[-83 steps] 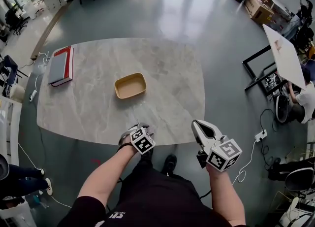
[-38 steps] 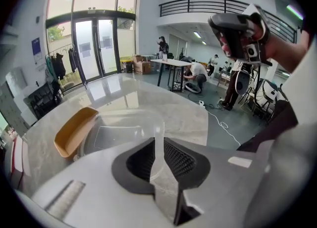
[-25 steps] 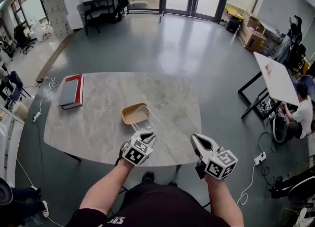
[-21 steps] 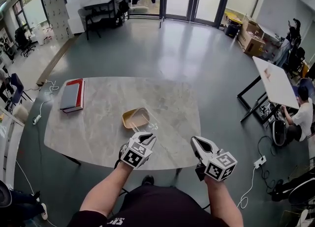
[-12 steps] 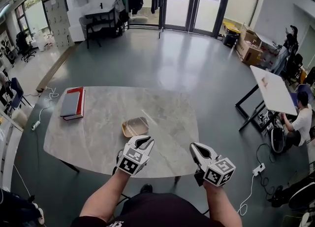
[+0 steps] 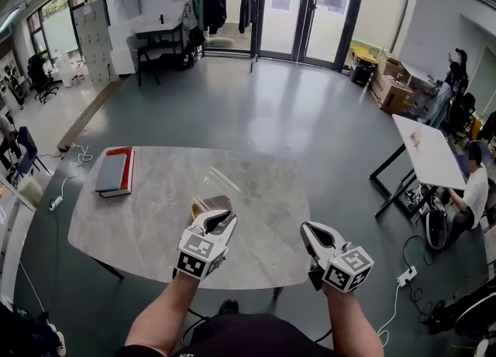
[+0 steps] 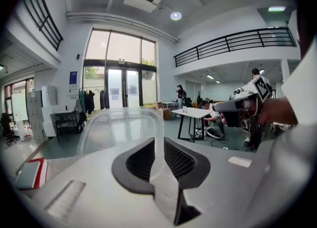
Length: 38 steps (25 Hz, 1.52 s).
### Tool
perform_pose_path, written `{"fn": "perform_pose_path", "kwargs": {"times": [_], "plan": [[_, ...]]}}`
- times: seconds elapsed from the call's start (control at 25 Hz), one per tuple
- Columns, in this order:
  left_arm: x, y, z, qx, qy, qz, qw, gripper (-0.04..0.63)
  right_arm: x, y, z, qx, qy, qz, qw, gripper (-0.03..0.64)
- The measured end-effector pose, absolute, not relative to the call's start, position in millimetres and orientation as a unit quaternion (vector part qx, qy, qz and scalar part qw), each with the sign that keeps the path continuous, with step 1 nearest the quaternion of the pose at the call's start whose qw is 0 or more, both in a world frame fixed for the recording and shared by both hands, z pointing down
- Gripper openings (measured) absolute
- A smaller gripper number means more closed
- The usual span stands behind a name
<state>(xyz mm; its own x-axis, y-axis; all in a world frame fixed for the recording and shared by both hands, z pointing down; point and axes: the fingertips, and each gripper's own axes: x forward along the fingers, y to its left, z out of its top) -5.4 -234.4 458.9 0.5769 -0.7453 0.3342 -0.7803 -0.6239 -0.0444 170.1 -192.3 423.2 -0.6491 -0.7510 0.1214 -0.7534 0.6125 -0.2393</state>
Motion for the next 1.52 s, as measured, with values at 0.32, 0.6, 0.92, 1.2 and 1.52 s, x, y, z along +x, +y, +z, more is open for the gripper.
{"fn": "perform_pose_path", "kwargs": {"times": [0.32,0.6,0.92,1.2,1.52], "plan": [[-8,-250,421,0.882,-0.454,0.126,0.030,0.058,168,-206,396,0.414,-0.905,0.100,-0.005,0.014],[-14,-248,404,0.881,-0.464,0.094,0.023,0.058,163,-207,385,0.412,-0.907,0.085,-0.017,0.012],[-23,-240,394,0.878,-0.471,0.076,0.021,0.058,159,-202,378,0.413,-0.908,0.073,-0.019,0.012],[-22,-237,393,0.877,-0.474,0.068,0.024,0.058,160,-199,378,0.414,-0.908,0.066,-0.015,0.012],[-23,-235,395,0.876,-0.478,0.061,0.032,0.058,162,-198,378,0.414,-0.908,0.065,-0.010,0.011]]}}
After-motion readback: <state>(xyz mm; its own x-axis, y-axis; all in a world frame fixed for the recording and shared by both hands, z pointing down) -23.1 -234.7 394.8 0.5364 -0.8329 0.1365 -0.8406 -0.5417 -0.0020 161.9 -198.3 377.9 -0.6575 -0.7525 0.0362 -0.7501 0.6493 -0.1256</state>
